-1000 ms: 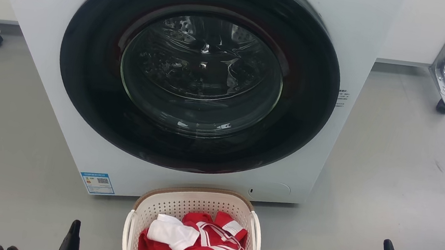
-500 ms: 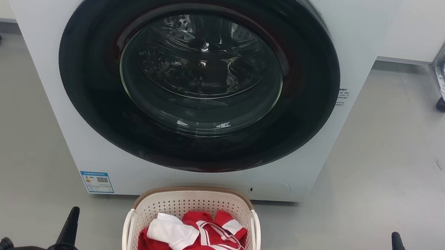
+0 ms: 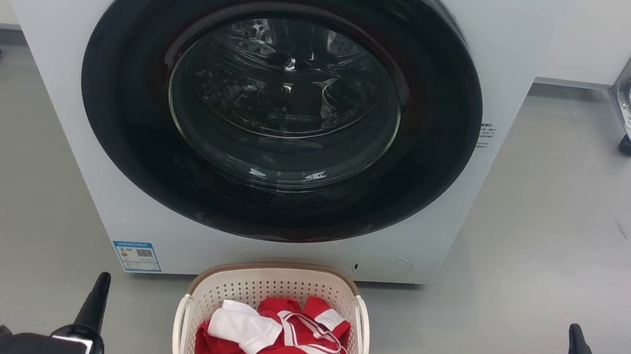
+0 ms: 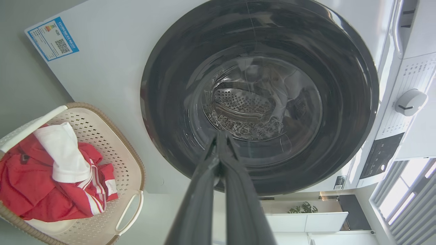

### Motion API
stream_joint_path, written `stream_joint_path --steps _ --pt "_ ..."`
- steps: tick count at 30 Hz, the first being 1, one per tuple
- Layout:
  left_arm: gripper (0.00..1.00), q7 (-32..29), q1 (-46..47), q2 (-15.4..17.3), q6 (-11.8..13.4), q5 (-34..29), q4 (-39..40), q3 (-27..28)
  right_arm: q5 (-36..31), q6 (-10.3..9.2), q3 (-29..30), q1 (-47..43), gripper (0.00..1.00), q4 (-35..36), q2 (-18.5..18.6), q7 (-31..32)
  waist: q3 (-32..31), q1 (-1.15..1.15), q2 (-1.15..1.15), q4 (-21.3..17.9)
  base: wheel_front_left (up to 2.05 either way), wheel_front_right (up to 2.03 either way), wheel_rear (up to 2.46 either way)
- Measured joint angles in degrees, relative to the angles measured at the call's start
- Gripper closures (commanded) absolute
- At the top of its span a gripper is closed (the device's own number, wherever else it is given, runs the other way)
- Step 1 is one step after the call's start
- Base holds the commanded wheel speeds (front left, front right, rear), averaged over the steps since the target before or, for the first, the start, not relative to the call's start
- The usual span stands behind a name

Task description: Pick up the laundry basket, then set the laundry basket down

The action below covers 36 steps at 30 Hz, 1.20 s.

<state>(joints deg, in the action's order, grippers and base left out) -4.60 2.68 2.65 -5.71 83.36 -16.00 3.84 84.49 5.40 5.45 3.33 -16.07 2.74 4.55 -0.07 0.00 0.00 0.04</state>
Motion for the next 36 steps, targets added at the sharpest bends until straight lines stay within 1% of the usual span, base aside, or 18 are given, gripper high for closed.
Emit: stream_joint_path --steps 7,10,14,36 --pt "1.0 -1.5 0.8 -0.1 -0.9 6.1 -0.6 1.1 5.4 1.16 1.6 1.1 1.0 -0.8 -0.1 1.5 0.1 0.0 0.0 0.0 0.0 0.0 0.0" --pt "1.0 -1.9 1.9 -0.2 -1.4 8.2 -0.9 1.3 7.0 1.25 2.1 1.4 1.0 -1.0 -0.2 1.9 0.2 0.0 0.0 0.0 0.0 0.0 0.0" --pt "1.0 -1.9 1.9 -0.2 -1.4 8.3 -0.9 1.3 7.0 1.51 2.1 2.0 1.0 -1.0 -0.2 1.9 0.2 0.0 0.0 0.0 0.0 0.0 0.0" --pt "1.0 -1.9 1.9 -0.3 -1.4 8.3 -0.9 1.3 7.0 1.51 2.1 2.0 1.0 -1.0 -0.2 1.9 0.2 0.0 0.0 0.0 0.0 0.0 0.0"
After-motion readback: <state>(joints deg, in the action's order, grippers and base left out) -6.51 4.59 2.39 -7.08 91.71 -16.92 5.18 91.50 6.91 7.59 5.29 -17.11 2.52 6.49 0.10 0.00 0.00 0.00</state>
